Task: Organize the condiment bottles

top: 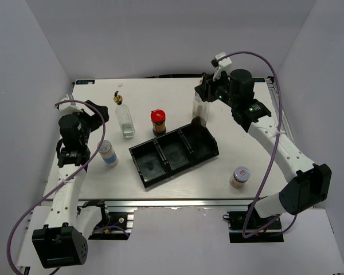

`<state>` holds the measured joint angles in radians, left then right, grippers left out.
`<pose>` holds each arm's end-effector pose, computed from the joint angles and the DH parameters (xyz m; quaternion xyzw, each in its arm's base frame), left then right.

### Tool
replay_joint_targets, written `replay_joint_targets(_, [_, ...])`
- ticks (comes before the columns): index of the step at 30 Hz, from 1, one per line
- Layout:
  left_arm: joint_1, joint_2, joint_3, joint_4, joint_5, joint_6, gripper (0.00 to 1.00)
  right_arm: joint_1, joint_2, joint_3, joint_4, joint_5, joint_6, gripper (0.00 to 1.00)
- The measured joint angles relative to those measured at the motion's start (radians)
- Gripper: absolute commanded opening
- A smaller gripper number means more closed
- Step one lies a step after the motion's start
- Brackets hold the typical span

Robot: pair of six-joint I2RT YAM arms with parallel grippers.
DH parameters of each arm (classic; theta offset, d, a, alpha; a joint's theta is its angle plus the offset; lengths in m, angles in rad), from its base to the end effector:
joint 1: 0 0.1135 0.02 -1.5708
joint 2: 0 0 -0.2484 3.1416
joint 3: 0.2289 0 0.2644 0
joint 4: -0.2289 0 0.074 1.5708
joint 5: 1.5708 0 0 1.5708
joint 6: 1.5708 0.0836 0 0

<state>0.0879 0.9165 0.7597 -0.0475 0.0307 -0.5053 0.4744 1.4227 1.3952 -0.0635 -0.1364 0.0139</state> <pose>0.2859 0.0226 0.2977 -0.2174 0.7444 -0.1424 0.6151 0.3494 0.1922 0.3978 -0.2129 0.7069 0.2114 0.6405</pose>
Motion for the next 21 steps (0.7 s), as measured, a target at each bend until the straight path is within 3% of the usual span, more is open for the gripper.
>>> replay_joint_targets(12, [0.0,0.023,-0.028,0.1,0.104,0.007,0.98,-0.008,-0.023,-0.2,0.092,-0.011,0.008,0.0])
replay_joint_targets(21, [0.0,0.029,-0.036,0.134,0.129,-0.002,0.98,-0.008,-0.021,-0.253,0.169,-0.035,0.01,0.0])
